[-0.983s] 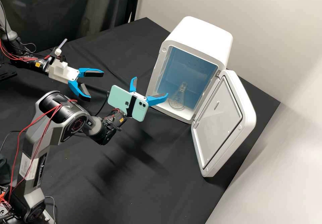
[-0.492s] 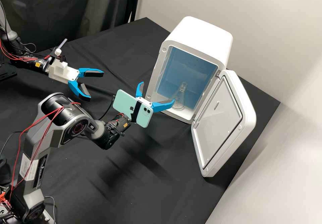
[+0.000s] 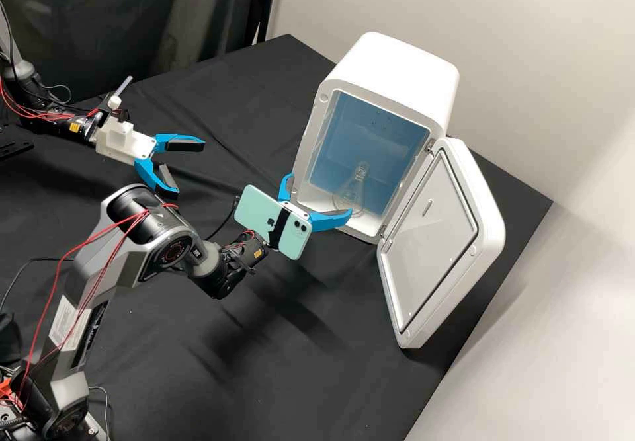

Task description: Take the flask out of the incubator

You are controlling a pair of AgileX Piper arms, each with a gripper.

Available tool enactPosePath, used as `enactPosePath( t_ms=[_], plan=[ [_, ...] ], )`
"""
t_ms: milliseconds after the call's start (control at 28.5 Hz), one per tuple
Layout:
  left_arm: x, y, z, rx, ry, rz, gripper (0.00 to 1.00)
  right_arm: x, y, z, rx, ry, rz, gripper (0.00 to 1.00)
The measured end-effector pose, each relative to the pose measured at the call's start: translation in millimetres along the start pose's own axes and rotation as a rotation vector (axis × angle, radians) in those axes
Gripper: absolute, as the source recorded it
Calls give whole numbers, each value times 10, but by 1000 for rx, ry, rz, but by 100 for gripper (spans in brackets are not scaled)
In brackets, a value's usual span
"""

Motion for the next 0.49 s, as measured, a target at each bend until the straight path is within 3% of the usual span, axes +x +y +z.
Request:
enactPosePath(
  t_ms=[351, 492],
  plan=[
    [-1, 3, -13, 2, 2, 0, 100, 231, 8, 29, -2, 2, 12, 100],
    [-2, 10, -44, 0, 13, 3, 100, 364, 49, 131, -5, -24, 19, 100]
  ],
)
